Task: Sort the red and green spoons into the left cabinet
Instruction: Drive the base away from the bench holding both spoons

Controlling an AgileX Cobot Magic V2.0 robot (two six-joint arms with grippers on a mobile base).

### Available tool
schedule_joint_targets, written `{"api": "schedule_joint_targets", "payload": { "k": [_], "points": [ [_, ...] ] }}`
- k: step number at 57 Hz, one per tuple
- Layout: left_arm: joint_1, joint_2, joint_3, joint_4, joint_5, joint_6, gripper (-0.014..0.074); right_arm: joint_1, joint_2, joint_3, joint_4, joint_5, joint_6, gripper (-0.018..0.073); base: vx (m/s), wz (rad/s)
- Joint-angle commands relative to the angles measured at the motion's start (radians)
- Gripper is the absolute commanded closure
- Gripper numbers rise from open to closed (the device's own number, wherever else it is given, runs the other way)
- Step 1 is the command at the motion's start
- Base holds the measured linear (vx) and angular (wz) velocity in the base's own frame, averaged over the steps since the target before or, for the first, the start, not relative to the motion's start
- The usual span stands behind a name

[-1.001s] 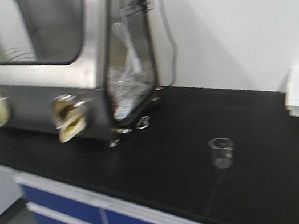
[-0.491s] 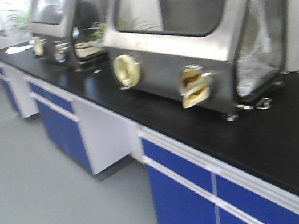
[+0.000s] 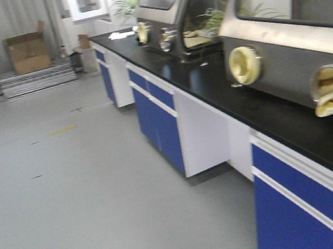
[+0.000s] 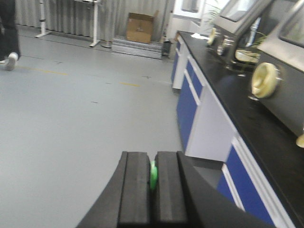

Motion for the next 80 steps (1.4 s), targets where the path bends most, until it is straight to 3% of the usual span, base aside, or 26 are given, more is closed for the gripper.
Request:
{"api": "schedule_joint_targets", "payload": {
  "k": [1, 53, 80],
  "points": [
    [-0.010, 0.000, -0.029, 0.004, -0.080, -0.002, 0.0603, -0.002, 0.007, -0.028, 0.010, -0.070, -0.003, 0.0564, 0.13, 0.45],
    [-0.010, 0.000, -0.029, 0.004, -0.080, -0.002, 0.0603, -0.002, 0.007, -0.028, 0.010, -0.070, -0.003, 0.0564, 0.24, 0.54],
    [-0.010, 0.000, -0.029, 0.004, -0.080, -0.002, 0.0603, -0.002, 0.007, -0.028, 0.010, -0.070, -0.003, 0.0564, 0.42, 0.23]
  ]
}}
